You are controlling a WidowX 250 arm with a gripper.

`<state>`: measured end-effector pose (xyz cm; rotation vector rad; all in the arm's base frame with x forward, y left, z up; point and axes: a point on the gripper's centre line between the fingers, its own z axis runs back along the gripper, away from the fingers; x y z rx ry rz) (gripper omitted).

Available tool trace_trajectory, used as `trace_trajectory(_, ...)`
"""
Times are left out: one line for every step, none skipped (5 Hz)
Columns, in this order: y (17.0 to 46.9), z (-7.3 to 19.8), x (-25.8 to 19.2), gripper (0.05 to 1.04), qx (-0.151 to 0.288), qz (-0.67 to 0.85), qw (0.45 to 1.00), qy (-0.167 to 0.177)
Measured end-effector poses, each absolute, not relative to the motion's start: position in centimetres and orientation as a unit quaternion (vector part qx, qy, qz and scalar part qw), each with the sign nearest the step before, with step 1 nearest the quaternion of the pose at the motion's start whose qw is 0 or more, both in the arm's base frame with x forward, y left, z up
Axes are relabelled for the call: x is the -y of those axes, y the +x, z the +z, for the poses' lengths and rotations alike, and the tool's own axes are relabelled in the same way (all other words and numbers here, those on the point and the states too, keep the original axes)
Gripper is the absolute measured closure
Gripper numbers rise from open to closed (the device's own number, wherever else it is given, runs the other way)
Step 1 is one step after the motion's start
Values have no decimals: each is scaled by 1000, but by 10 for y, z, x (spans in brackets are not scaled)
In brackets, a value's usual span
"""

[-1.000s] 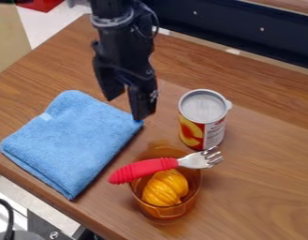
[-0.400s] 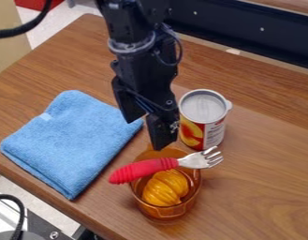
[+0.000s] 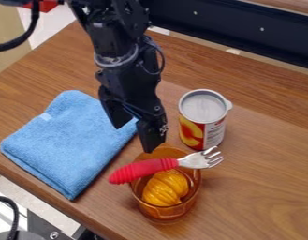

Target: Moved the red fork and orange bowl to the top left of the table

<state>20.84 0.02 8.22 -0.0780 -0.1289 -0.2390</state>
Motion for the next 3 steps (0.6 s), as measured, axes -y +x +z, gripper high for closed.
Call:
trace_trajectory(209, 73, -5, 84, 57, -121, 990, -40)
trace_trajectory(215, 64, -8, 84, 64, -122, 990, -35)
trace_trajectory(219, 60, -8, 84, 70, -122, 990, -34)
